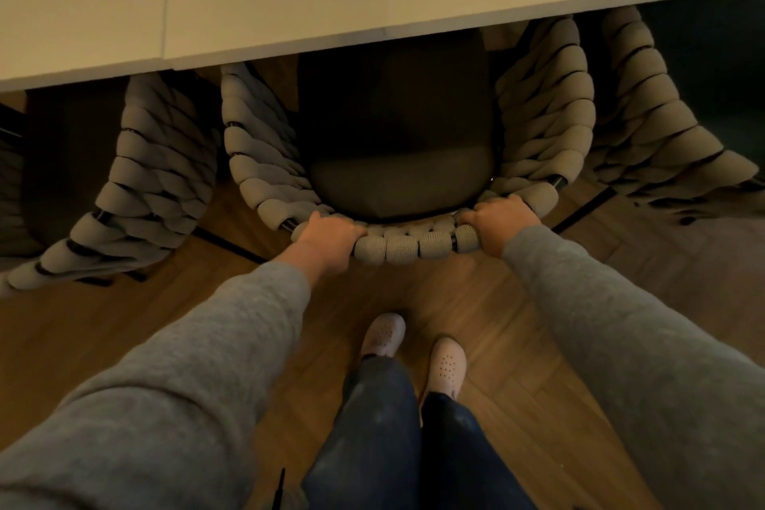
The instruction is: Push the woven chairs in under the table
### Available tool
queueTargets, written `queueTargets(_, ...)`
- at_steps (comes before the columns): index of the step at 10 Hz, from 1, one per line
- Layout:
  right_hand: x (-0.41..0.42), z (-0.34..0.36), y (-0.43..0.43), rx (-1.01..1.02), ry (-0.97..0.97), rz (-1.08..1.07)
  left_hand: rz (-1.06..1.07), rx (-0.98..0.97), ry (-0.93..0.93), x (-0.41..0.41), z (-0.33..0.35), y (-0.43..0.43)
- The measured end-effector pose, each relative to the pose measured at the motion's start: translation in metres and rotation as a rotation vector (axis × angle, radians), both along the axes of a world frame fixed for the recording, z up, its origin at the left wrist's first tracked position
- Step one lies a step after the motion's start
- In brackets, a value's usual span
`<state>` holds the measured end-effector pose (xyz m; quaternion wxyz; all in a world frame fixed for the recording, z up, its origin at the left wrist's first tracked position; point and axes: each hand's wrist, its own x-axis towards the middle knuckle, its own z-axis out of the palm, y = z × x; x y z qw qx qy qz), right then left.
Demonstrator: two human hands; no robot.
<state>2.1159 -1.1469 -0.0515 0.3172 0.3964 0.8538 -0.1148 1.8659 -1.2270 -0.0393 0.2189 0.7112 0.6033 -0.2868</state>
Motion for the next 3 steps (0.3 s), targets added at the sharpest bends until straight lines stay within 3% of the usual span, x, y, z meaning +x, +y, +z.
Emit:
queueTargets(1,0.002,0.000,0.002,-0.045,0.028,-0.025,-0.009,-0.166,-0.013,-0.002,-0.001,0.010)
queueTargets(2,0.000,0.005,0.016,-0.258,0.066,-0.193,0.085,-0.509,0.035,0.004,0.016,0.039)
queueTargets(3,0.011,0.019,0.026,-0.391,0.325,-0.556,-0.038,-0.602,0.151,0.035,0.033,0.078)
